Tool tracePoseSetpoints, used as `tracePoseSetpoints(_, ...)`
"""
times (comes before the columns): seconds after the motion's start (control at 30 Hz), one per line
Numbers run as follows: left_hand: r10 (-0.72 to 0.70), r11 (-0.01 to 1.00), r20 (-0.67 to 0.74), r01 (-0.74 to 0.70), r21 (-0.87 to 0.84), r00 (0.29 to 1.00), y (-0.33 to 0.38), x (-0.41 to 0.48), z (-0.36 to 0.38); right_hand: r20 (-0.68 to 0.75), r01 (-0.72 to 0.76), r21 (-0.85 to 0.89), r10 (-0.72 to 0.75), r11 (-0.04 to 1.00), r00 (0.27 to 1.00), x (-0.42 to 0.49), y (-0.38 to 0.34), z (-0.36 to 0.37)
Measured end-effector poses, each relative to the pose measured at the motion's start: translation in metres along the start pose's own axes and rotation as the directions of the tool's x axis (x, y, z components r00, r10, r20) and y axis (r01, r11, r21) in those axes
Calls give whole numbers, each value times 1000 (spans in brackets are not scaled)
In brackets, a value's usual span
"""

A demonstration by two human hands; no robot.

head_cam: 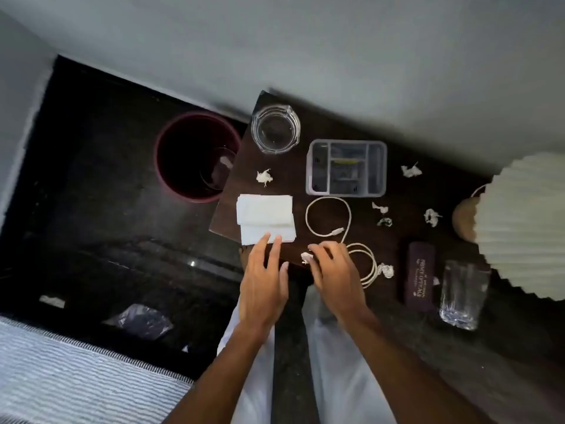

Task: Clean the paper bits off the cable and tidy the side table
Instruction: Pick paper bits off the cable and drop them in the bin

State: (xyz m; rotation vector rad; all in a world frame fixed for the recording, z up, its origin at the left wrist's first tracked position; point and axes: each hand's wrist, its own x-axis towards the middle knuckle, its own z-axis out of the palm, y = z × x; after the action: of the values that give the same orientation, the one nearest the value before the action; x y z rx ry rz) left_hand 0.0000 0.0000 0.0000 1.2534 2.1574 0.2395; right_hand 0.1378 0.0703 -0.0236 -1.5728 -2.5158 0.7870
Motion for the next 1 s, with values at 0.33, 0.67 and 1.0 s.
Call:
tracePoseSetpoints(0.33,136,987,21,-134,-89,990,-13,36,-11,221,82,-188,-40,979,975,20,-4,10)
tracePoseSetpoints(0.67,38,878,-35,-50,-476,999,17,57,-29,-13,-292,405,325,866,946,35,-13,-23)
tracePoseSetpoints(1.0,-86,634,252,248,-732,964,62,74,-34,-149,-379,550,534,744,832,35,-14,-51)
